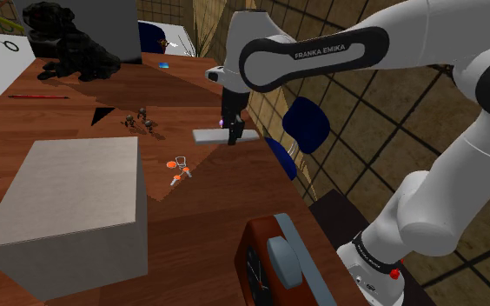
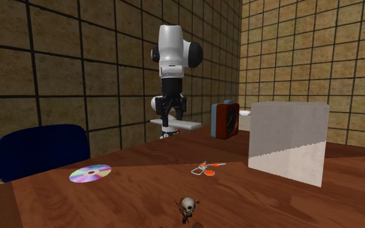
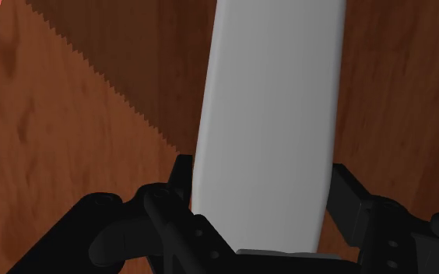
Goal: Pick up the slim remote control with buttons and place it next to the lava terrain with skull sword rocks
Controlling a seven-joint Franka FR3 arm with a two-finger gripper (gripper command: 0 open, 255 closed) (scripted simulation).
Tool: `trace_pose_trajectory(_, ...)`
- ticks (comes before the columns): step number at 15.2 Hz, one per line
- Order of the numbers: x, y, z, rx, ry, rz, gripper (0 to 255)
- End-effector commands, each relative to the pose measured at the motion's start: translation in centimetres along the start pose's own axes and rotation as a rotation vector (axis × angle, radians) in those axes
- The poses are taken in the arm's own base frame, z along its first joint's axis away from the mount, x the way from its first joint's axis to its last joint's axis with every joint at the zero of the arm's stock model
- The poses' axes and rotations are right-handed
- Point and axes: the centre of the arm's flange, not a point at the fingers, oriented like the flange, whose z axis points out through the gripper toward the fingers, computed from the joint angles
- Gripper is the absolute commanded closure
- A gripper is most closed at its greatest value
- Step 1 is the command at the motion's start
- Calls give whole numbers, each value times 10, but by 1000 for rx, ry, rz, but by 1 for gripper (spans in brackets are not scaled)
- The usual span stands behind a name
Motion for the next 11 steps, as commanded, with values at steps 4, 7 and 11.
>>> trace_pose_trajectory(4, -6, 47, 11, -1, 0, -1, 255)
trace_pose_trajectory(7, -6, 47, 26, -1, 0, -1, 255)
trace_pose_trajectory(11, -7, 48, 48, -1, 0, -1, 255)
